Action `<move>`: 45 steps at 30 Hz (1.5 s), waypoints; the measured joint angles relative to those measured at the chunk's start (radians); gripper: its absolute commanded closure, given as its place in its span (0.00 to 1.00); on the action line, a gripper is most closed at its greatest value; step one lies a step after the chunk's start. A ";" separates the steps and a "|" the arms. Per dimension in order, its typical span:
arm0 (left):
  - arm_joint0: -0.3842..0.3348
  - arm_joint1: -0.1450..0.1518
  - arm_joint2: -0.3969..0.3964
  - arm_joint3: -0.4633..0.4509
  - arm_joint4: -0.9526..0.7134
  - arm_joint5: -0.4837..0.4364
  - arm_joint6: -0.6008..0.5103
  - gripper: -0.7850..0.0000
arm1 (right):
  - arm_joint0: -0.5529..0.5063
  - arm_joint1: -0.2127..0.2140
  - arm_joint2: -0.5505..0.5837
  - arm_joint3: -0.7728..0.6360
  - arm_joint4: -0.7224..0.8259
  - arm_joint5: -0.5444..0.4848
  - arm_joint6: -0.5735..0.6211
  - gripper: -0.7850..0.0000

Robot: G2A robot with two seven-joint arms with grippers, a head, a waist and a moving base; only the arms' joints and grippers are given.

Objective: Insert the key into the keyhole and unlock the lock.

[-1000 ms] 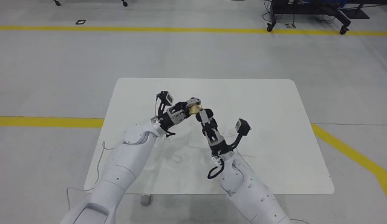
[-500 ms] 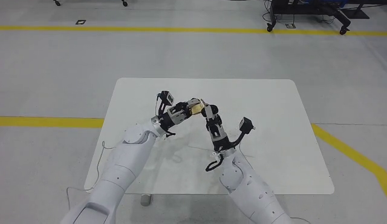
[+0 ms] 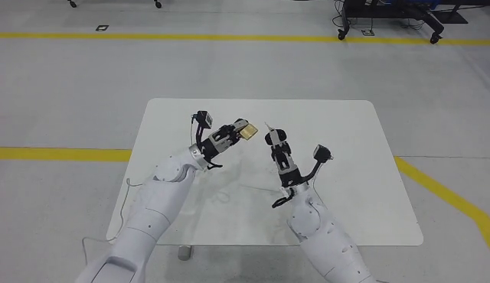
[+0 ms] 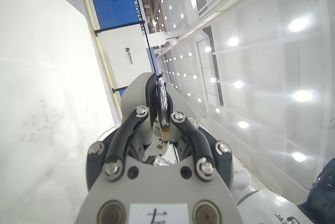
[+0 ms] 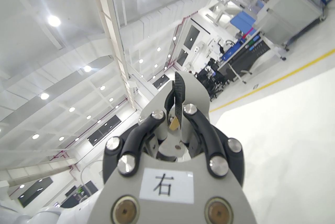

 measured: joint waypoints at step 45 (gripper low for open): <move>0.051 0.020 -0.004 -0.130 0.197 -0.032 0.072 1.00 | -0.124 0.021 0.032 -0.207 0.200 0.217 0.281 1.00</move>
